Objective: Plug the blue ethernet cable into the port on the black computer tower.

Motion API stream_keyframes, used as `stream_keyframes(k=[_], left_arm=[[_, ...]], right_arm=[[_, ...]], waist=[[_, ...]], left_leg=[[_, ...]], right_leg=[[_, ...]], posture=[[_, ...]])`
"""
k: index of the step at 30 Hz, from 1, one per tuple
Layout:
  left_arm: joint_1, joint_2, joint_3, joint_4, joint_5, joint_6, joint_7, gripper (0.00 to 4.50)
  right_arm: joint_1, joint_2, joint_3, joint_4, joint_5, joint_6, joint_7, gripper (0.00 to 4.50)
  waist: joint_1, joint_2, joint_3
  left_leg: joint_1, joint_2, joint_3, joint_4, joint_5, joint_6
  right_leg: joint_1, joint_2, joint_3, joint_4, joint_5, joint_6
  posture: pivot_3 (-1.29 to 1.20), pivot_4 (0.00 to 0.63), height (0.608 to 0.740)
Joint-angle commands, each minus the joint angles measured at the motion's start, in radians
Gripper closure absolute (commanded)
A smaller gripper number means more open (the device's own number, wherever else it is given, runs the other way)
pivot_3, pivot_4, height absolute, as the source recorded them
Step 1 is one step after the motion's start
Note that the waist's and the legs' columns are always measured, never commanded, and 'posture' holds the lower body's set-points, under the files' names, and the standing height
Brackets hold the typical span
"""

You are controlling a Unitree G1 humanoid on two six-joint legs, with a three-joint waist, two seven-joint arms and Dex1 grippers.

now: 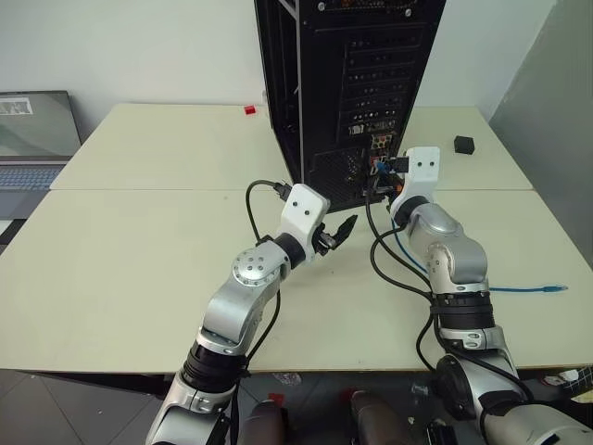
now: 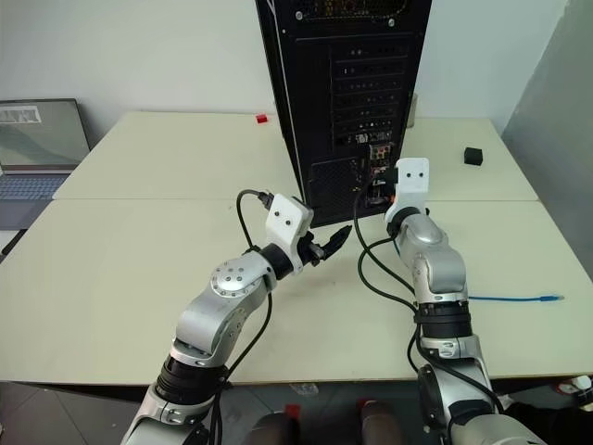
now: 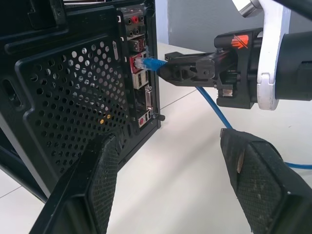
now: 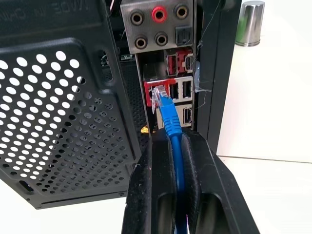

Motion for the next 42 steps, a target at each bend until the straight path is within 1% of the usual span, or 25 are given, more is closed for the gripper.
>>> stream_keyframes(k=[1, 17, 23, 33, 40, 42], left_arm=[[-0.012, -0.006, 0.024, -0.032, -0.005, -0.028, -0.001, 1.12], [-0.020, -0.010, 0.024, -0.028, -0.001, -0.034, -0.006, 1.12], [-0.022, -0.010, 0.023, -0.028, 0.001, -0.036, -0.008, 1.12], [-0.021, -0.010, 0.022, -0.028, 0.004, -0.040, -0.006, 1.12], [-0.013, -0.001, 0.027, -0.027, 0.005, -0.045, -0.009, 1.12], [-0.013, 0.007, 0.031, -0.021, 0.009, -0.049, -0.010, 1.07]], right_arm=[[-0.024, -0.006, -0.005, -0.014, 0.000, -0.002, 0.000, 4.50], [-0.073, 0.011, -0.012, -0.019, 0.010, 0.028, -0.020, 4.50], [-0.103, 0.020, -0.012, 0.017, 0.009, 0.017, -0.028, 4.50], [-0.147, 0.022, -0.006, 0.103, -0.002, -0.026, -0.018, 4.50], [-0.135, -0.008, 0.012, 0.121, -0.016, -0.060, 0.022, 4.50], [-0.113, -0.027, 0.020, 0.106, -0.023, -0.061, 0.042, 3.85]], waist=[[0.000, 0.000, 0.000], [0.000, 0.000, 0.000], [-0.002, 0.000, 0.000], [-0.022, 0.000, 0.000], [-0.025, 0.000, 0.000], [-0.024, 0.000, 0.000]], left_leg=[[0.000, 0.000, 0.000, 0.000, 0.000, 0.000], [0.000, 0.000, 0.000, 0.000, 0.000, 0.000], [0.000, 0.000, 0.000, -0.001, 0.000, 0.000], [0.000, 0.000, 0.000, -0.001, 0.000, 0.000], [0.001, 0.000, 0.002, 0.000, 0.000, 0.000], [0.001, 0.000, 0.002, 0.000, 0.000, 0.000]], right_leg=[[0.000, 0.000, 0.000, 0.000, 0.000, 0.000], [0.000, 0.000, 0.000, 0.000, 0.000, 0.000], [-0.001, 0.000, 0.000, 0.000, 0.000, 0.000], [-0.001, 0.000, 0.001, 0.000, 0.000, 0.000], [-0.001, 0.001, 0.002, 0.001, 0.000, 0.000], [-0.001, 0.002, 0.002, 0.001, 0.000, 0.000]], posture=[[0.00, 0.150, 0.740], [0.00, 0.150, 0.740], [0.00, 0.150, 0.740], [0.00, 0.150, 0.740], [0.00, 0.150, 0.740], [0.00, 0.150, 0.740]])
